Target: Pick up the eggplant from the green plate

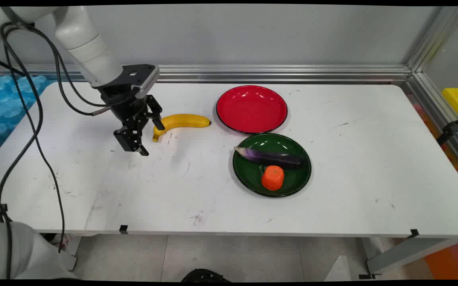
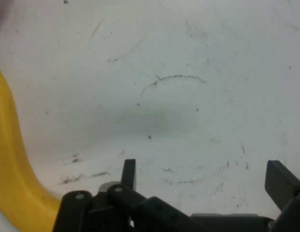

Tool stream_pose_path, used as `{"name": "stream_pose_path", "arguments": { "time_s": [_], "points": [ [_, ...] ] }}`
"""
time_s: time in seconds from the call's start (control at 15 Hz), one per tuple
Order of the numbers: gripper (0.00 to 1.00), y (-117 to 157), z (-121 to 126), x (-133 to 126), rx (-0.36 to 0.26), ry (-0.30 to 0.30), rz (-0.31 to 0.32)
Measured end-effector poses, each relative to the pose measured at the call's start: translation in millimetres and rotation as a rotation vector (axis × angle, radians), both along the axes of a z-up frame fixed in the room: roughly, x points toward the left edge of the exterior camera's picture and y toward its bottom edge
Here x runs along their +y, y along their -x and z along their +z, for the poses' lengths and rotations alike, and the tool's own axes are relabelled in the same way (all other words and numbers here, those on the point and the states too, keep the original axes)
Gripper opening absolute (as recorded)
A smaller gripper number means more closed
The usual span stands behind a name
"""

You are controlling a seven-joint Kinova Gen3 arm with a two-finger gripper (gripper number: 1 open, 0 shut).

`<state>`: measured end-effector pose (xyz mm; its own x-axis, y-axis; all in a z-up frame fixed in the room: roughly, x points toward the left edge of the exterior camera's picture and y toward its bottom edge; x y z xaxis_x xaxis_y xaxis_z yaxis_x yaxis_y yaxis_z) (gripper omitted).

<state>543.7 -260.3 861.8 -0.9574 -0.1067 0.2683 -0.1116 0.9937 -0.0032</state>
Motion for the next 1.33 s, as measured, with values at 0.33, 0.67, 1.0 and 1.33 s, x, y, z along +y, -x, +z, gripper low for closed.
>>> {"name": "stream_pose_path", "arguments": {
  "time_s": [0.33, 0.67, 1.0, 1.33],
  "points": [
    [1.00, 25, 1, -11, 0.056, 0.022, 0.012],
    [1.00, 78, 5, -36, 0.148, 0.075, 0.029],
    [1.00, 124, -6, -58, 0.205, 0.113, 0.047],
    [1.00, 151, -23, -67, 0.228, 0.127, 0.059]
  ]
}}
